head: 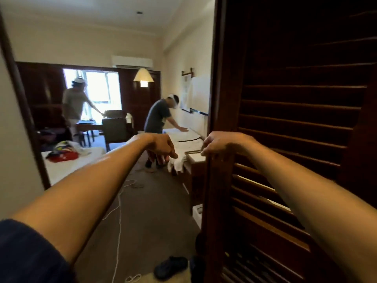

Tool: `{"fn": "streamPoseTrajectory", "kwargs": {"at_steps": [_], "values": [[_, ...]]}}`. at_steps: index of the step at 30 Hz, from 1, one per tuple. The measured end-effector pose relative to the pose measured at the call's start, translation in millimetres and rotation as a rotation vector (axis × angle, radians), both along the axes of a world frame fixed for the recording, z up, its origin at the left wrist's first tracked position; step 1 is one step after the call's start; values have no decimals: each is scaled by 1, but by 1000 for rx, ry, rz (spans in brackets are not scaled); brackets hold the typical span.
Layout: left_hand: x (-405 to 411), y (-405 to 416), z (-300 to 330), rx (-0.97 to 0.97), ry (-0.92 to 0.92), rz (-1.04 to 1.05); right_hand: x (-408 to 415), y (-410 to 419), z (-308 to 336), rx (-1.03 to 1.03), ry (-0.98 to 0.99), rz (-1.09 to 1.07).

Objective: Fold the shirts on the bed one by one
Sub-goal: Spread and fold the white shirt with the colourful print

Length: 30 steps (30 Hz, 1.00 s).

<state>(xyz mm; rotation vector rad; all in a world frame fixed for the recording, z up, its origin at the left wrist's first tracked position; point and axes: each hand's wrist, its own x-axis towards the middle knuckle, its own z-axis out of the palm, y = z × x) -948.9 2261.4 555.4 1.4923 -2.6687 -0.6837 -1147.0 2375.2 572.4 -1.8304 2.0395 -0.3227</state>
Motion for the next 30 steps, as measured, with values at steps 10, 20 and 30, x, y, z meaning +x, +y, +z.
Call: {"fn": "streamPoseTrajectory", "kwargs": {"at_steps": [10,20,30], "values": [[192,-158,4,-30,-77,282,112,-233,-22,-77,-72,161],[231,-338,-21,-156,-86,252,153,-441,-36,-125,-60,229],[248,-566,-17,-226,-48,340,166,-716,-22,-133,-21,324]]}}
